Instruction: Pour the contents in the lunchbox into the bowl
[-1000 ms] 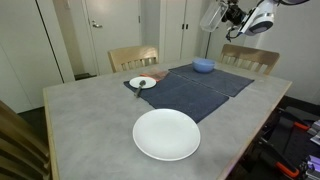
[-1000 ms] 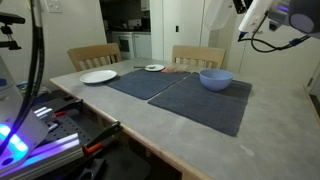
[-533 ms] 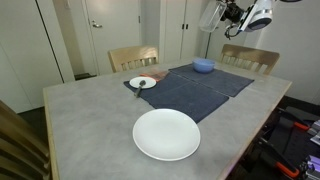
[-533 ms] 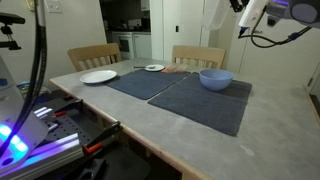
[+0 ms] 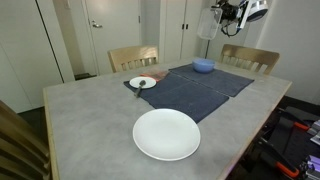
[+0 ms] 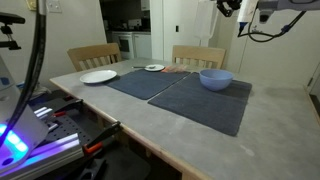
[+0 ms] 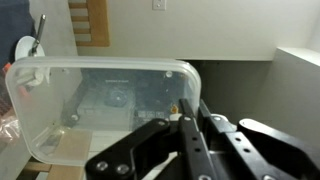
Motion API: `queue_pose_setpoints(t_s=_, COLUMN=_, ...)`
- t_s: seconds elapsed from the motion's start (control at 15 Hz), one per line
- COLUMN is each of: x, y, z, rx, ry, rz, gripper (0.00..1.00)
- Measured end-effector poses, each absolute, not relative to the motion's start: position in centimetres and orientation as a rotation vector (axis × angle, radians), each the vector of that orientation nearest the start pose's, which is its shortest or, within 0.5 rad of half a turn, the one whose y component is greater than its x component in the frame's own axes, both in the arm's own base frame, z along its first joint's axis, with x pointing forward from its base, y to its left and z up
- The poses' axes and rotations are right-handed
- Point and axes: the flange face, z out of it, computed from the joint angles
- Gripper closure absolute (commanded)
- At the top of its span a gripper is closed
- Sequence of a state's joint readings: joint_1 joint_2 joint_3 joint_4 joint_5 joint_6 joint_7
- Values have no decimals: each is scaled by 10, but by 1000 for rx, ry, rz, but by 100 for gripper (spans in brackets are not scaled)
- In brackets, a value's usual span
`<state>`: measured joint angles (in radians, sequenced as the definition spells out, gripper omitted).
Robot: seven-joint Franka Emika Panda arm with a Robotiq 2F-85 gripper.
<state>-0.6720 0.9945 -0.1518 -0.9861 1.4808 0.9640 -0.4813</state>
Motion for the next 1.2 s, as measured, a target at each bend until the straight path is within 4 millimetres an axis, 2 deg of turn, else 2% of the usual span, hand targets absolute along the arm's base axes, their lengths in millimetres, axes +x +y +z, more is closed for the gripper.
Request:
queue_pose_setpoints(t_s=0.73, x=621, y=-318, z=346, rx=-1848, ry=14, rz=90, gripper=98)
queue_pose_setpoints(t_s=1.2, x=637, y=-261, z=346, rx=-2092, ry=-128, rz=230, gripper=98)
